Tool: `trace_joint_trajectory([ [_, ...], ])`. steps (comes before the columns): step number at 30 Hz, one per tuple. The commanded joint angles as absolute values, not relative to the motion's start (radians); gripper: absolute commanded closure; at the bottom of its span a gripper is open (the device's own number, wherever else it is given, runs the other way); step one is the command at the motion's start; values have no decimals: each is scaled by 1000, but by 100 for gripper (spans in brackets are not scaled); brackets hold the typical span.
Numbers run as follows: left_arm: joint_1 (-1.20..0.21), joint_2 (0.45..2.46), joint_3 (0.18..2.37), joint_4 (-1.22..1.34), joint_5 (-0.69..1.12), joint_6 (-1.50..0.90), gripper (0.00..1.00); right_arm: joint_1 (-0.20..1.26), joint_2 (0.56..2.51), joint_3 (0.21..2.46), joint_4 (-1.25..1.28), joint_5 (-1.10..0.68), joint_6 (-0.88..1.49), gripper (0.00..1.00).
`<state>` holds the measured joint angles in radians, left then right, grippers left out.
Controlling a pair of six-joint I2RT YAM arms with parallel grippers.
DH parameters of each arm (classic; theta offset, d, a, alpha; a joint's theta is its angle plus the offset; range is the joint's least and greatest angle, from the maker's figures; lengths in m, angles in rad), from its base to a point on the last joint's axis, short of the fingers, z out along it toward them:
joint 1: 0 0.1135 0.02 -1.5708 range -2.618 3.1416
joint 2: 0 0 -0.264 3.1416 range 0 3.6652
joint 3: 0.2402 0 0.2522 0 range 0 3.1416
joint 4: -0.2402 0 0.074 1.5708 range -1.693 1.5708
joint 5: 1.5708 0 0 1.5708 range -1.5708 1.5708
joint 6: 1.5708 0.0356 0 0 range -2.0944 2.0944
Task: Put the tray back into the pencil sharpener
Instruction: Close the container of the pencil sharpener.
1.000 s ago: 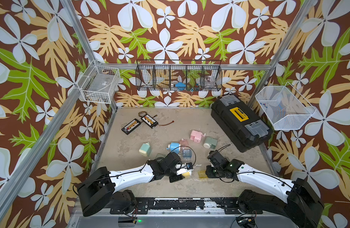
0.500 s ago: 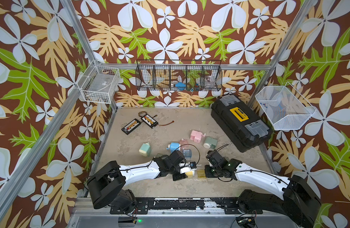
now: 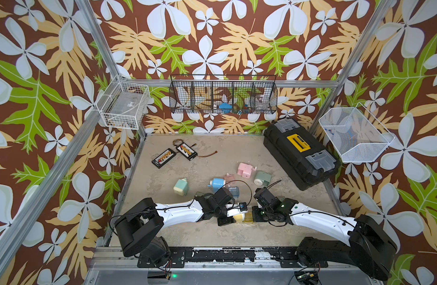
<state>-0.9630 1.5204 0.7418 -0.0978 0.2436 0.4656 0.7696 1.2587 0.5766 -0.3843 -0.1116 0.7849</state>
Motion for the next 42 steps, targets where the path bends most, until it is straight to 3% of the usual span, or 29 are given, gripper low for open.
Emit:
trace_joint_trajectory([
  [1,-966,1523,750,-74,252,459,77,775,1263,589,-357,-130,802,88],
  [7,-965,1520,747,-83,253,465,76,775,1261,593,-393,-89,817,79],
  [12,-967,1516,737,-90,266,467,76,776,1258,592,-425,-52,835,77],
  [27,-971,1546,758,-143,294,463,76,775,1269,570,-351,-111,848,88],
  [37,-983,1568,768,-149,226,460,76,775,1251,563,-324,-135,865,88],
  [42,-983,1565,772,-157,238,469,76,775,1256,565,-351,-100,887,82],
])
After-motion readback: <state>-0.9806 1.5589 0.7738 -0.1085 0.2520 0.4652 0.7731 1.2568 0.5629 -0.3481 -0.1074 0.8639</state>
